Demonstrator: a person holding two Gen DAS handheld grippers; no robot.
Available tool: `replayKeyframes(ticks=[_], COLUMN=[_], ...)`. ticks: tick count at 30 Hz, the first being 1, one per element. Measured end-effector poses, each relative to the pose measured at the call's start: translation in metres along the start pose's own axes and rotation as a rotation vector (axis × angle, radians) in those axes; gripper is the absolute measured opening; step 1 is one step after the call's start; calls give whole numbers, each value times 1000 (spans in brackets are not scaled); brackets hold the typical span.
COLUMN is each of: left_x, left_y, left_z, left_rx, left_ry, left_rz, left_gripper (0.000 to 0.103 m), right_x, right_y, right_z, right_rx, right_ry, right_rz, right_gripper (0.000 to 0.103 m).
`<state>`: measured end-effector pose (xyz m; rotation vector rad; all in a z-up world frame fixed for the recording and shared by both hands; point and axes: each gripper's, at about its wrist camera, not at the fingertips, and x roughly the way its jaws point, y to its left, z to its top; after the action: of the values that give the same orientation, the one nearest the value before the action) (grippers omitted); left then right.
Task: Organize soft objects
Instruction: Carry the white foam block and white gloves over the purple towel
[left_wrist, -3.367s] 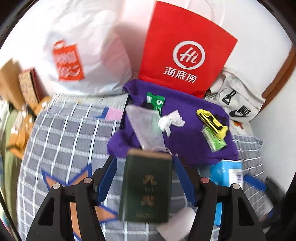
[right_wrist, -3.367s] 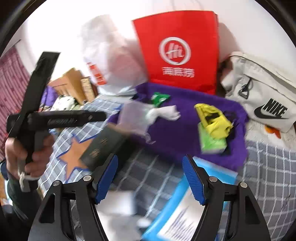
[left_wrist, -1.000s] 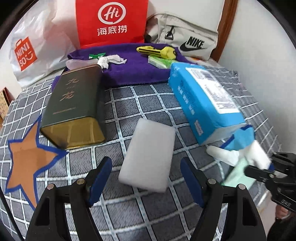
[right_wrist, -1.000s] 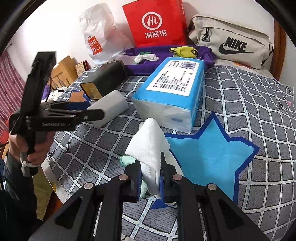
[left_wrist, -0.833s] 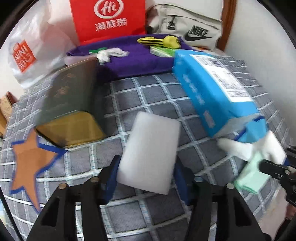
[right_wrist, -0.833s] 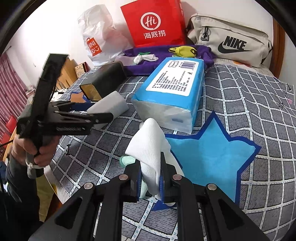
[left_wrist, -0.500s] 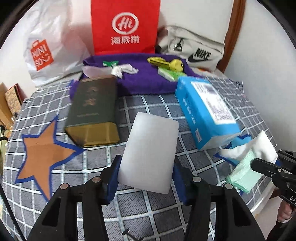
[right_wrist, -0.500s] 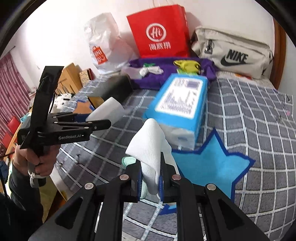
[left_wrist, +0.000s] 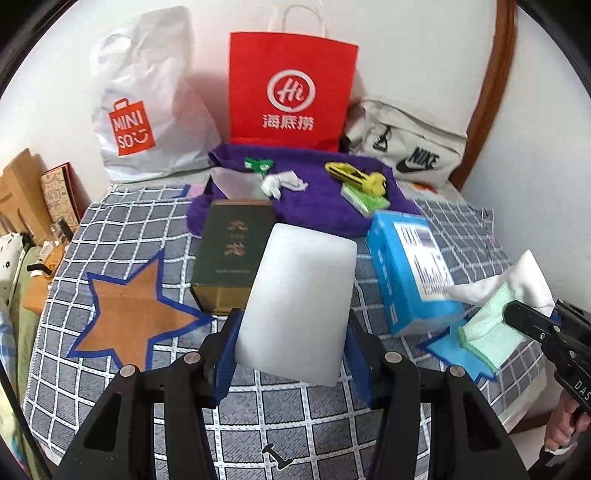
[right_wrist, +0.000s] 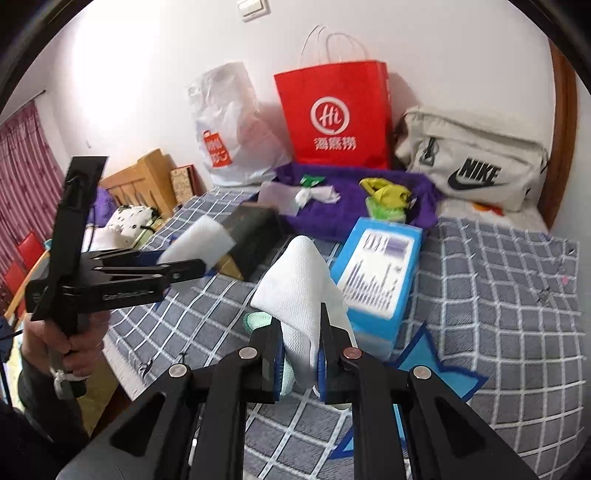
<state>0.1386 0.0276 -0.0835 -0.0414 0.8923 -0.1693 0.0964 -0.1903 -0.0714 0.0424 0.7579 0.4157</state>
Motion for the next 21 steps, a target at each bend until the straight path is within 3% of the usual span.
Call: replayKeyframes(ticks=[10, 21], left_x=[-10, -13], left_y=[8, 17], left_z=[28, 58], left_rx=[-45, -56], left_ry=[-33, -55], left_rz=[38, 33], left_gripper=[50, 50], right_x=[-1, 8], right_y=[-1, -2], right_z=[33, 64], right_rx=[-13, -38], right_ry=[-43, -76], right_rz=[-57, -53], right_gripper=[14, 14])
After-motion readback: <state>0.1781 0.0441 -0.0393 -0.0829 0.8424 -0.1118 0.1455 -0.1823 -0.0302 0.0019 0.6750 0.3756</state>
